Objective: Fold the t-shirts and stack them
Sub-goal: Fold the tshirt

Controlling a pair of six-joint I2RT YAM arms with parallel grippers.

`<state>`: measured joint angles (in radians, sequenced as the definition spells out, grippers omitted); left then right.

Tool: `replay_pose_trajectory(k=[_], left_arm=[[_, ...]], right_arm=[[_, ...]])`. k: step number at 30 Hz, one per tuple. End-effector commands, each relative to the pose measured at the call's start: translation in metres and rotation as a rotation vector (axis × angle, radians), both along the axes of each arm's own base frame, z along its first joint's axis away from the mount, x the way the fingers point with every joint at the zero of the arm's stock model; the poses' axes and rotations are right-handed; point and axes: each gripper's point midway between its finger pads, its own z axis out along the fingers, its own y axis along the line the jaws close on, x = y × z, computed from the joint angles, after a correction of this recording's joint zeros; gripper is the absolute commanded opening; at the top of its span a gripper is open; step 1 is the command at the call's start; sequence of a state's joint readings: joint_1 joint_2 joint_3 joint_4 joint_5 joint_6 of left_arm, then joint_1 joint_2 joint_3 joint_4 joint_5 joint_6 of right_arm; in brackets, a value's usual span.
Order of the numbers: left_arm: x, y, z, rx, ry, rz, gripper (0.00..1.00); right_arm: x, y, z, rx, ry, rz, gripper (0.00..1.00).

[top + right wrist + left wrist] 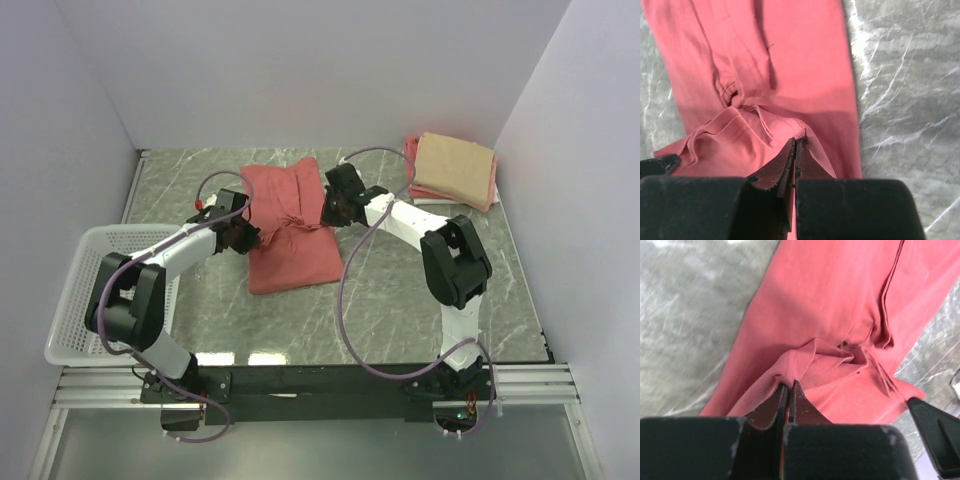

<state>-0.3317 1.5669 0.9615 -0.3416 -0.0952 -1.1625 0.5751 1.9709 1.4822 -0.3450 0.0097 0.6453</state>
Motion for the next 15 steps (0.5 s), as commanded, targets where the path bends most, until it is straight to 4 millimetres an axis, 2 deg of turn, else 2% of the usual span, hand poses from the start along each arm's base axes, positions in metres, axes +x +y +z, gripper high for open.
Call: replay_pose_trajectory(k=[1,8,15], left_arm=[[0.023,-0.004,0.017,-0.036,-0.059,-0.025,0.00],[0.026,0.002,0.026,-0.042,-0.082,-0.024,0.01],[0.037,0.005,0.025,-0.050,-0.081,-0.027,0.01]], right_arm=[[0.017,0.001,0.016,0.022,-0.044,-0.001,0.00],[0.019,-0.011,0.025,0.053,-0.058,-0.015,0.00],[0.029,-0.019,0.027,0.061,-0.059,-0.031,0.00]])
